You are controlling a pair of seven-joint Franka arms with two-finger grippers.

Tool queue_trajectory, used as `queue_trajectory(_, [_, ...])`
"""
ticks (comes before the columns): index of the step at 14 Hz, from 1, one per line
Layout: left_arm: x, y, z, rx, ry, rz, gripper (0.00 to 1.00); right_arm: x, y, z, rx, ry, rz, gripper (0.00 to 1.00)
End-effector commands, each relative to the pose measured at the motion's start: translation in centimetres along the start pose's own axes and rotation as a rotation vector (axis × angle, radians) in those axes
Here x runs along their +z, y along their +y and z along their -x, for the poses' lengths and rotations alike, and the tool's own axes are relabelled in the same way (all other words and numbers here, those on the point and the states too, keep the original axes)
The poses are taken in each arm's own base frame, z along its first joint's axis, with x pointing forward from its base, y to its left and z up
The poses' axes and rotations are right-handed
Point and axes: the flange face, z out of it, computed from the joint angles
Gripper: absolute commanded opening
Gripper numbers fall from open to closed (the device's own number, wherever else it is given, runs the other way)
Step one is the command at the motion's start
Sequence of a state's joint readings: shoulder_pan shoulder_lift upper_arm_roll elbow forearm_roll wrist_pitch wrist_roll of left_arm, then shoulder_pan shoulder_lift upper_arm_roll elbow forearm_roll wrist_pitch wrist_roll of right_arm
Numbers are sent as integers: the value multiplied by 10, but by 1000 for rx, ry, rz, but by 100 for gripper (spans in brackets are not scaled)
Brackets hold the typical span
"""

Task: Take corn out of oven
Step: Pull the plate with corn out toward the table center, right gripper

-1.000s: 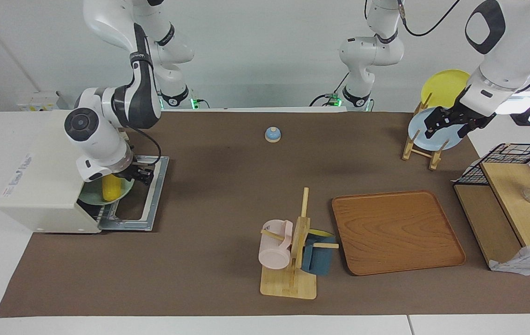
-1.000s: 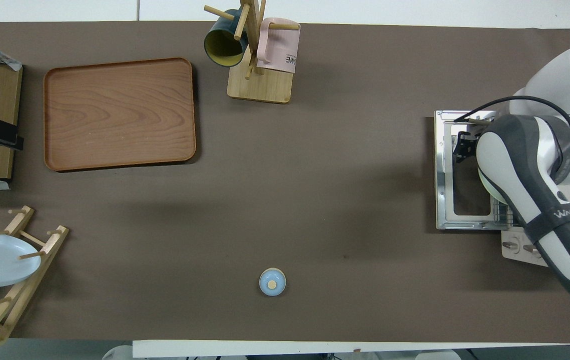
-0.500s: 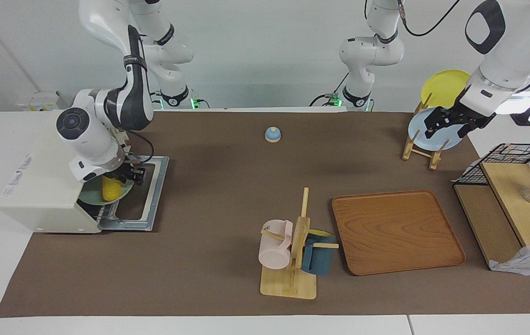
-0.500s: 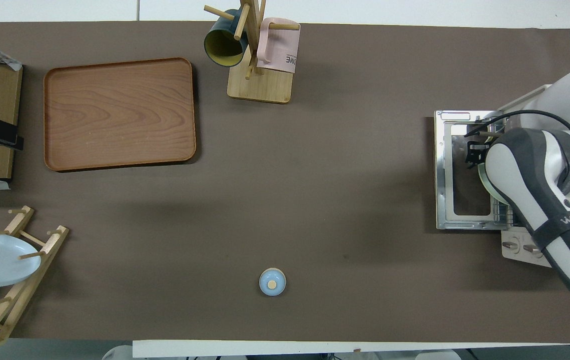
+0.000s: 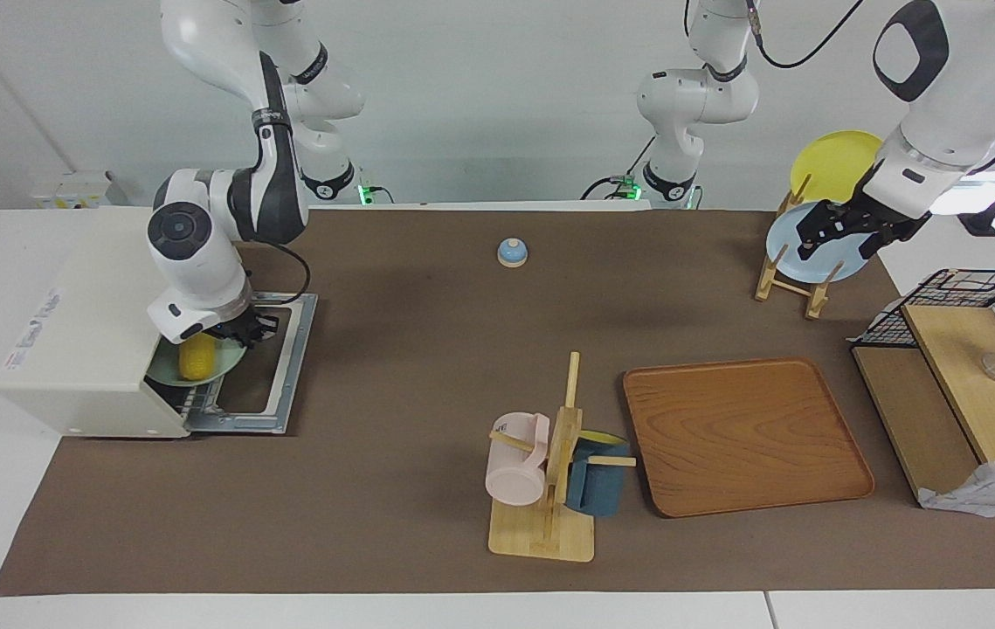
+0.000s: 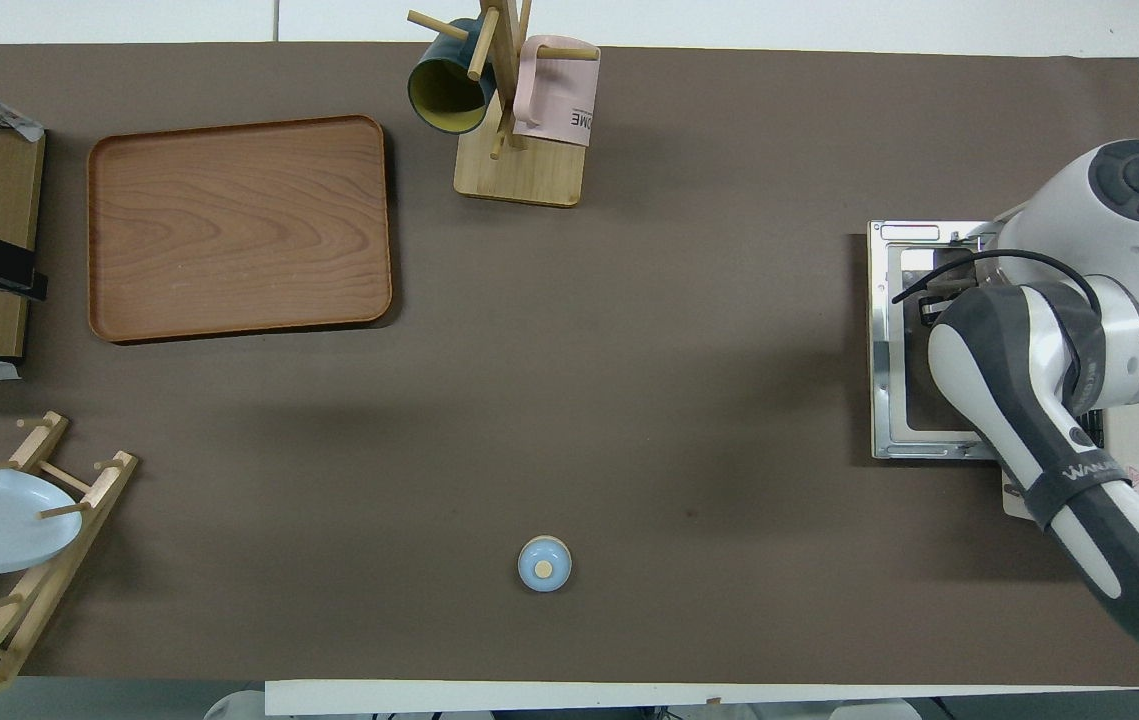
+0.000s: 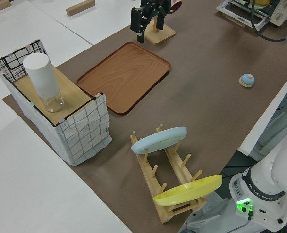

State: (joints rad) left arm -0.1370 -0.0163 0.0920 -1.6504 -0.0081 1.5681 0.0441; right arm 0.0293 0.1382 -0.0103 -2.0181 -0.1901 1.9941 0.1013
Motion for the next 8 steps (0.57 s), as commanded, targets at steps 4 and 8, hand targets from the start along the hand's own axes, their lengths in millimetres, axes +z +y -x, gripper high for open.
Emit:
queue_trajectory(4, [-3, -3, 0, 12, -7, -17, 100, -105, -196, -14, -11, 34, 46, 0])
queue_trajectory(8, [-3, -3, 0, 10, -10, -17, 100, -122, -378, -17, 152, 29, -53, 0])
